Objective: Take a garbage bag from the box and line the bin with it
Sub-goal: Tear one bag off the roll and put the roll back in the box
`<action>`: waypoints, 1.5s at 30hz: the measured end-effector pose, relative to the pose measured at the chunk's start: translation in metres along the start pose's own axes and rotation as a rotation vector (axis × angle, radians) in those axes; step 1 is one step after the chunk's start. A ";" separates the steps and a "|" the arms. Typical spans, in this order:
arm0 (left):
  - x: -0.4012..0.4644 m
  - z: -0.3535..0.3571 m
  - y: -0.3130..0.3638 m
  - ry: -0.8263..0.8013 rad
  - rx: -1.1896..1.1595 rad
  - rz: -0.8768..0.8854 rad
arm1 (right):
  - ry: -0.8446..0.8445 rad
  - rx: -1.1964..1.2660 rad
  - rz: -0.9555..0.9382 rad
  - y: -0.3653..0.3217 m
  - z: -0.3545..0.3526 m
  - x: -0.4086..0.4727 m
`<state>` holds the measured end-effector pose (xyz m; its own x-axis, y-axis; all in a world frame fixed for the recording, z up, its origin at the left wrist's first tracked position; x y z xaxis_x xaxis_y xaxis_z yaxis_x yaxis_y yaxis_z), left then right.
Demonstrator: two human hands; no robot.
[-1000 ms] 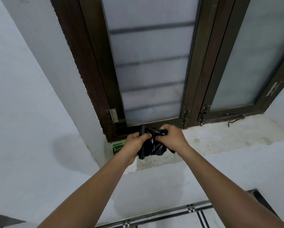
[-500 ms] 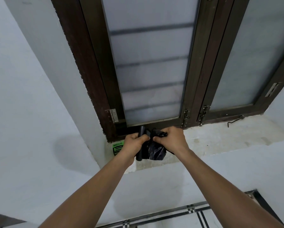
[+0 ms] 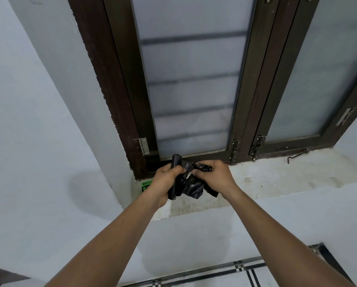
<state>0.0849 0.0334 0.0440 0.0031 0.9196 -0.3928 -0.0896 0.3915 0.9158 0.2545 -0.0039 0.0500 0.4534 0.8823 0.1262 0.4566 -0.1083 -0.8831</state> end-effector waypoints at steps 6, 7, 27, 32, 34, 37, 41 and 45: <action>-0.007 0.003 0.001 -0.081 -0.022 -0.026 | 0.174 -0.068 0.030 0.005 -0.001 0.001; -0.007 0.004 0.001 -0.099 -0.040 -0.016 | 0.199 -0.074 0.055 0.008 -0.001 0.001; -0.012 0.007 -0.001 0.073 0.169 0.263 | -0.027 -0.360 0.037 -0.001 -0.001 -0.005; -0.017 0.008 0.000 0.123 0.117 0.228 | 0.012 -0.408 0.048 -0.007 0.001 -0.008; -0.017 0.009 0.002 0.131 0.104 0.209 | 0.050 -0.465 0.040 -0.005 -0.001 -0.008; -0.019 0.008 0.008 0.108 0.052 0.167 | 0.118 -0.507 0.039 0.006 -0.009 -0.002; -0.013 0.001 0.016 0.164 0.001 0.140 | 0.021 -0.240 0.166 0.012 -0.019 0.006; -0.009 -0.004 0.020 0.223 0.026 0.181 | -0.572 0.178 0.462 0.010 -0.022 -0.009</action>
<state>0.0789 0.0331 0.0656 -0.2300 0.9459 -0.2289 -0.0433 0.2250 0.9734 0.2720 -0.0228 0.0501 0.0784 0.8704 -0.4861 0.1640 -0.4922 -0.8549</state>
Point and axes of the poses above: each hand's wrist, its own x-axis towards the middle knuckle, its own z-axis out of the palm, y = z × x, the point moved 2 cm from there along x, towards the middle knuckle, and after that the axes turned 14 degrees about y, right-handed, at the moved point
